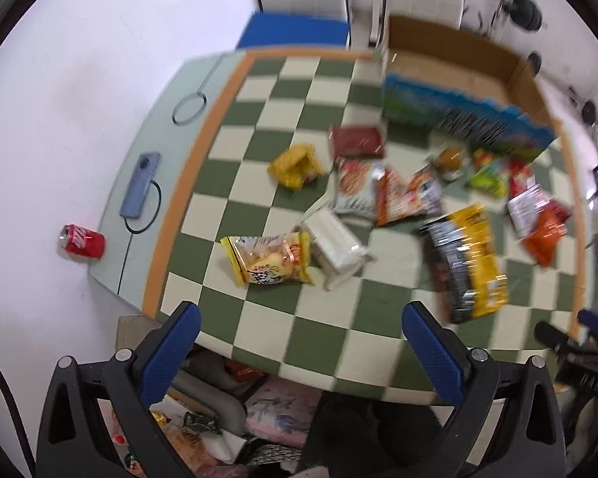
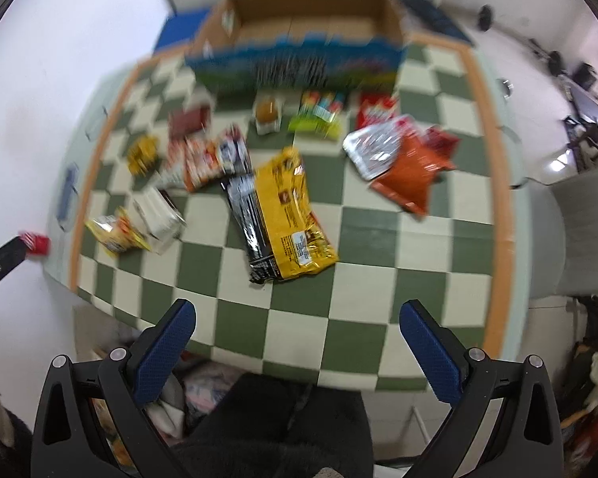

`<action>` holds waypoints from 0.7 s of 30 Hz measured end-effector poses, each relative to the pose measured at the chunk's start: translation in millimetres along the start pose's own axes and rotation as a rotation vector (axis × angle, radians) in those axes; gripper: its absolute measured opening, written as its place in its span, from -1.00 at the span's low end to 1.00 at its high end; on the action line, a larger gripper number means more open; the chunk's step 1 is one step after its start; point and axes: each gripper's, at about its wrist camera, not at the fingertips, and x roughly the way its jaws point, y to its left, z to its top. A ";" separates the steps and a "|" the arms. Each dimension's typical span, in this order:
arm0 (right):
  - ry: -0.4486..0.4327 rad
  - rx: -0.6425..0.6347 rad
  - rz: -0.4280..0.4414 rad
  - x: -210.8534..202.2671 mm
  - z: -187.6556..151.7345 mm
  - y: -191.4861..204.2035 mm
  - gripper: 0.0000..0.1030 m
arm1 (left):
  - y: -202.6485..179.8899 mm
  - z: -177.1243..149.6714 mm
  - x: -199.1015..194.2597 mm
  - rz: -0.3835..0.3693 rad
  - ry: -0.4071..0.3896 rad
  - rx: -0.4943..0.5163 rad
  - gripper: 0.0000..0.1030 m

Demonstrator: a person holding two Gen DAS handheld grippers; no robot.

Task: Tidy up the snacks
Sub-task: 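Grasp the white wrapped bar with left tool while right tool grasps yellow-black bag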

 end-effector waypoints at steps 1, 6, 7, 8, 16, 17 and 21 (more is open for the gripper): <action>0.032 -0.008 0.004 20.9 8.1 2.3 1.00 | 0.6 2.2 13.3 0.007 0.032 0.003 1.00; 0.143 0.003 -0.026 108.0 43.8 8.7 1.00 | 17.3 19.7 97.4 -0.125 0.251 -0.119 1.00; 0.157 0.011 -0.032 118.7 48.6 10.0 1.00 | 19.9 23.3 110.8 -0.162 0.285 -0.156 1.00; 0.175 0.022 -0.028 131.6 54.5 10.7 1.00 | 22.0 27.4 125.3 -0.196 0.320 -0.202 1.00; 0.239 0.045 -0.063 176.7 80.1 17.8 1.00 | 7.3 49.9 190.8 -0.316 0.459 -0.394 0.58; 0.243 0.046 -0.071 179.8 81.8 18.2 1.00 | 4.8 53.6 197.4 -0.317 0.469 -0.397 0.52; 0.267 0.052 -0.083 193.0 87.8 17.9 1.00 | -4.3 62.0 220.0 -0.258 0.492 -0.380 0.23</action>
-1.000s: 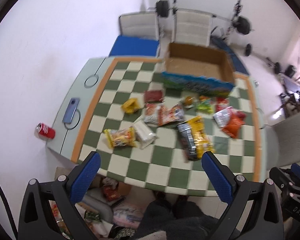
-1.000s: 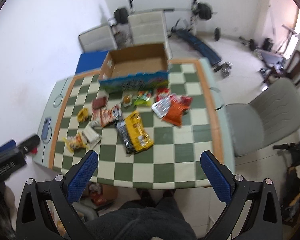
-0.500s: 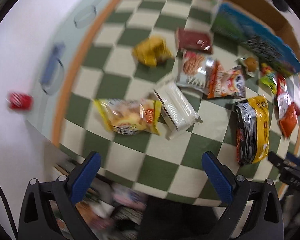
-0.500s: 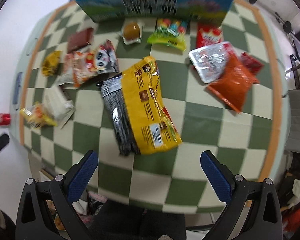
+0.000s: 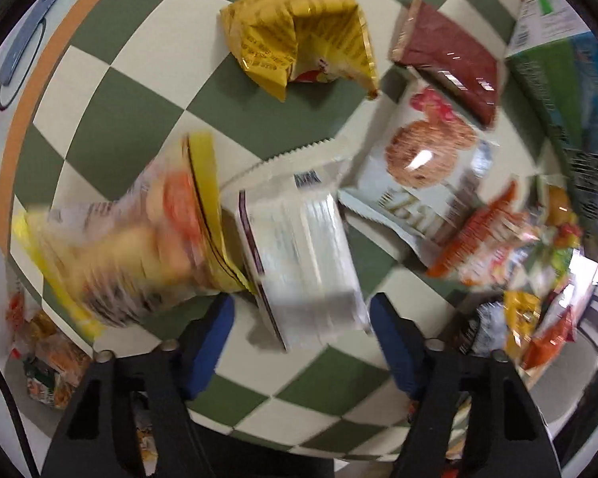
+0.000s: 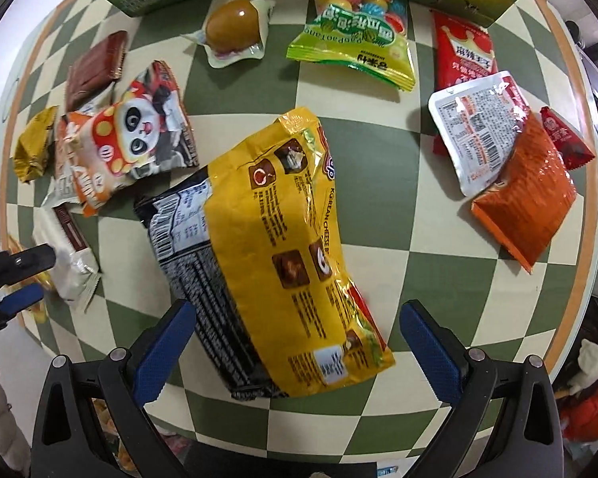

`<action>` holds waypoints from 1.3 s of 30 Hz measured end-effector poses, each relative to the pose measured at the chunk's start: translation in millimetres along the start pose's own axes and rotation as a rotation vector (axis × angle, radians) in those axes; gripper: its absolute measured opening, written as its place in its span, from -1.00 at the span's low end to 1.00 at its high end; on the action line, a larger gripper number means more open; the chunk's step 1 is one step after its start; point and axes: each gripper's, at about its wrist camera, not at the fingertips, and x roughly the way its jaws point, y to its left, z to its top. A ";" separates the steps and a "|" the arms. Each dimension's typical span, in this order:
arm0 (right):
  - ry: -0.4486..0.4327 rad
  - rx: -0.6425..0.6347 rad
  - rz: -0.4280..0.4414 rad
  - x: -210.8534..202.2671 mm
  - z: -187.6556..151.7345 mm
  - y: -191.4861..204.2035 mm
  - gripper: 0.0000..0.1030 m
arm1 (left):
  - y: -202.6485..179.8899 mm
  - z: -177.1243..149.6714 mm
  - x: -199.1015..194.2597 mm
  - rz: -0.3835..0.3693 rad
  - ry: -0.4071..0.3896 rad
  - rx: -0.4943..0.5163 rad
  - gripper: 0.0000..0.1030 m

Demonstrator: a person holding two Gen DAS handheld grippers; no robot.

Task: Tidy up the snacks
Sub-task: 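Grasp the white wrapped bar with left tool while right tool grasps yellow-black bag, then carry both packets into the cardboard box and open both tools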

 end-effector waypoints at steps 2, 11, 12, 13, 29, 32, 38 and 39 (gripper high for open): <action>0.013 -0.004 0.004 7.5 3.5 2.9 1.00 | -1.8 5.2 5.6 0.026 -0.006 0.012 0.23; 0.081 -0.077 -0.018 38.7 15.7 26.9 1.00 | -31.0 5.2 -3.1 0.106 -0.090 0.192 0.00; 0.078 -0.078 -0.028 39.1 14.7 32.1 1.00 | -34.4 1.3 -4.6 0.128 -0.103 0.220 -0.01; 0.074 -0.072 -0.034 38.8 13.3 34.7 0.99 | -39.2 -5.5 -6.0 0.162 -0.123 0.264 -0.01; 0.154 0.163 0.000 61.0 -60.9 19.0 0.85 | -67.6 -85.4 15.2 0.326 -0.164 0.555 0.05; 0.155 0.127 -0.027 71.4 -53.1 27.0 0.92 | -64.7 -80.6 27.9 0.301 -0.145 0.537 0.10; 0.143 0.090 -0.069 89.8 -54.4 60.3 0.89 | -58.5 -83.9 19.5 0.291 -0.176 0.544 -0.04; 0.132 0.095 -0.072 89.8 -55.5 61.2 0.86 | -54.9 -88.1 15.8 0.284 -0.181 0.543 -0.06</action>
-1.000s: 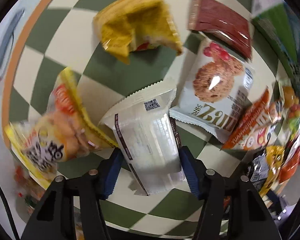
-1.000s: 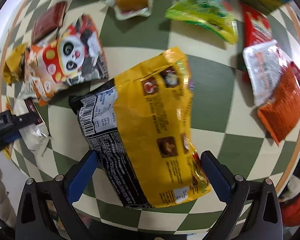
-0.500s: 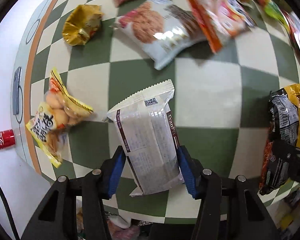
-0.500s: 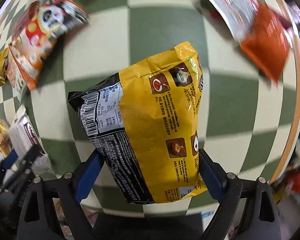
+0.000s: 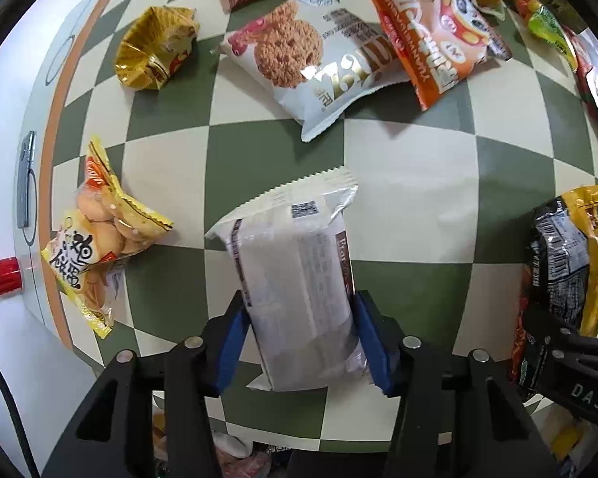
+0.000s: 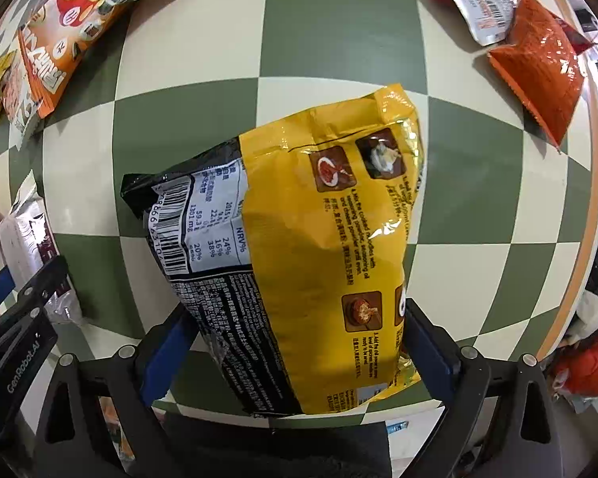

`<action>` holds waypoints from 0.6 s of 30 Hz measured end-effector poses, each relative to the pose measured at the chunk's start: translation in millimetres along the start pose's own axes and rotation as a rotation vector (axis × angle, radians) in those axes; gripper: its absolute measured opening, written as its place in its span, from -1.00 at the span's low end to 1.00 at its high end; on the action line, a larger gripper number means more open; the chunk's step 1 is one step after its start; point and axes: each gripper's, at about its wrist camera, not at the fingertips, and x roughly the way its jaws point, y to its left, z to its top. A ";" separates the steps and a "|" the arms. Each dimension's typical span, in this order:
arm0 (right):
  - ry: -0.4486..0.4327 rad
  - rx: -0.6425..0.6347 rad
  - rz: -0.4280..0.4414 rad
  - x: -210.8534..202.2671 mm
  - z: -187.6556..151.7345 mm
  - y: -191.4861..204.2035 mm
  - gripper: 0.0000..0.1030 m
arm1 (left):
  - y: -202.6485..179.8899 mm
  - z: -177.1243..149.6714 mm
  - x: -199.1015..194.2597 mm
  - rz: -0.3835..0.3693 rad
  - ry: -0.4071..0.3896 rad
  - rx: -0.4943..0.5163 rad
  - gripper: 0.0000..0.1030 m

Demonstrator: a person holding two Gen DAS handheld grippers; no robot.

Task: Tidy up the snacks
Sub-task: 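Carry both packets into the cardboard box and open both tools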

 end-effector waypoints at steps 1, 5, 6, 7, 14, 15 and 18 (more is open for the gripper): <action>-0.010 0.000 -0.002 -1.8 -1.3 2.1 0.80 | -1.7 -1.5 -1.9 -0.006 -0.003 0.001 -0.07; -0.053 -0.003 -0.005 -4.5 -19.1 3.2 0.75 | -1.8 -6.6 -17.7 -0.006 -0.034 0.011 -0.09; -0.061 0.006 0.000 -2.0 -26.3 3.4 0.75 | -2.1 -7.2 -23.0 -0.004 -0.046 0.017 -0.10; -0.067 0.013 0.005 -2.3 -28.2 2.8 0.75 | -2.6 -7.5 -28.2 -0.002 -0.059 0.023 -0.10; -0.122 0.071 0.116 -38.1 -34.2 -37.9 0.75 | -10.2 -5.0 -71.3 -0.012 -0.128 0.059 -0.11; -0.135 0.076 0.140 -46.3 -34.9 -42.0 0.75 | -10.5 -3.1 -80.6 -0.016 -0.142 0.061 -0.11; -0.172 0.077 0.195 -70.1 -35.9 -53.9 0.75 | -13.3 8.4 -112.1 -0.038 -0.186 0.055 -0.12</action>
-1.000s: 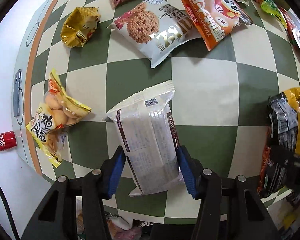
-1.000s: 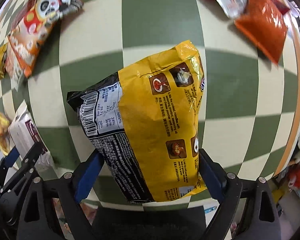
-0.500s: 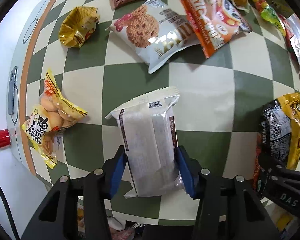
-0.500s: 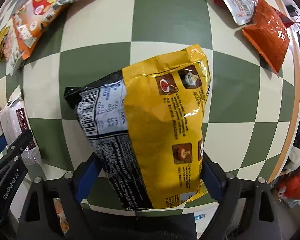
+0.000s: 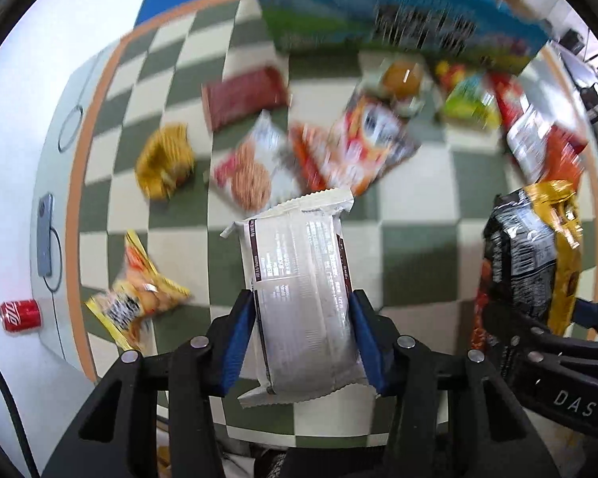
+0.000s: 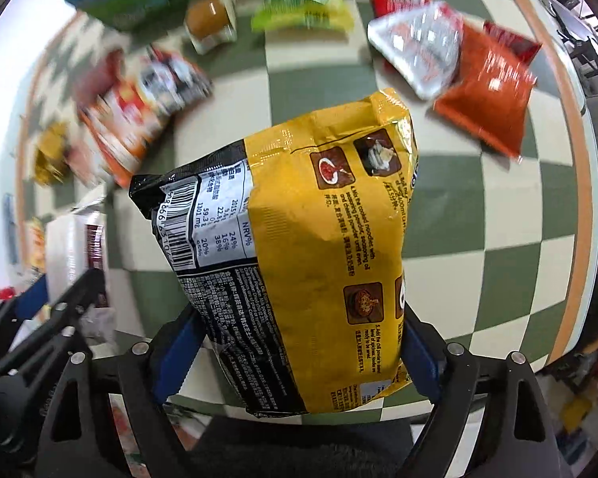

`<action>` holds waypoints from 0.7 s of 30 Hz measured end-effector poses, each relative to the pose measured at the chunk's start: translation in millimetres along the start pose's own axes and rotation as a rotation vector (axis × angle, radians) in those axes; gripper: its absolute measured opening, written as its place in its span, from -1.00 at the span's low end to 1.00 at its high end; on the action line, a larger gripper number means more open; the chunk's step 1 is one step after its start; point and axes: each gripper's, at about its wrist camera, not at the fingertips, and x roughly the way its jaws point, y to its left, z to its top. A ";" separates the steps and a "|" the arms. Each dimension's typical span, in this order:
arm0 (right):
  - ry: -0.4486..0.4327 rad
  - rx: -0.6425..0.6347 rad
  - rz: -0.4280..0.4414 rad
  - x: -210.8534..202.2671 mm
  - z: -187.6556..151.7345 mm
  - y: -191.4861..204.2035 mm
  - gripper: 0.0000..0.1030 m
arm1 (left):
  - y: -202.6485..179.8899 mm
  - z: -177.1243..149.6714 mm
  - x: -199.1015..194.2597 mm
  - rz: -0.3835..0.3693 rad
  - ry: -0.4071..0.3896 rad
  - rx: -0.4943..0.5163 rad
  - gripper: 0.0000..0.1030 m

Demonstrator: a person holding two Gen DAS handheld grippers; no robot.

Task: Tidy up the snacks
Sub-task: 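Carry both packets into the cardboard box and open both tools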

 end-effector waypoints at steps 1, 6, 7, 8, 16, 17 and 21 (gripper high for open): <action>-0.007 -0.004 0.016 -9.4 1.4 -4.1 0.75 | -6.7 14.7 -2.8 -0.006 -0.015 -0.005 -0.12; -0.060 -0.027 0.091 -67.6 22.7 -18.2 0.75 | -21.5 73.0 -64.5 -0.079 -0.120 -0.028 -0.12; -0.070 -0.030 0.103 -84.5 30.3 -18.6 0.75 | -23.3 86.8 -77.6 -0.090 -0.142 -0.027 -0.12; -0.080 -0.028 0.122 -102.4 39.5 -19.6 0.75 | -23.2 107.4 -92.8 -0.110 -0.162 -0.026 -0.12; -0.169 -0.004 0.227 -192.1 160.9 -28.5 0.75 | -23.7 264.5 -110.0 -0.177 -0.157 -0.057 -0.12; -0.176 -0.003 0.230 -197.8 180.7 -30.2 0.75 | -23.5 280.4 -104.0 -0.185 -0.143 -0.068 -0.12; -0.188 0.001 0.213 -201.9 253.2 -31.3 0.75 | -28.8 344.4 -57.8 -0.234 -0.043 -0.081 -0.12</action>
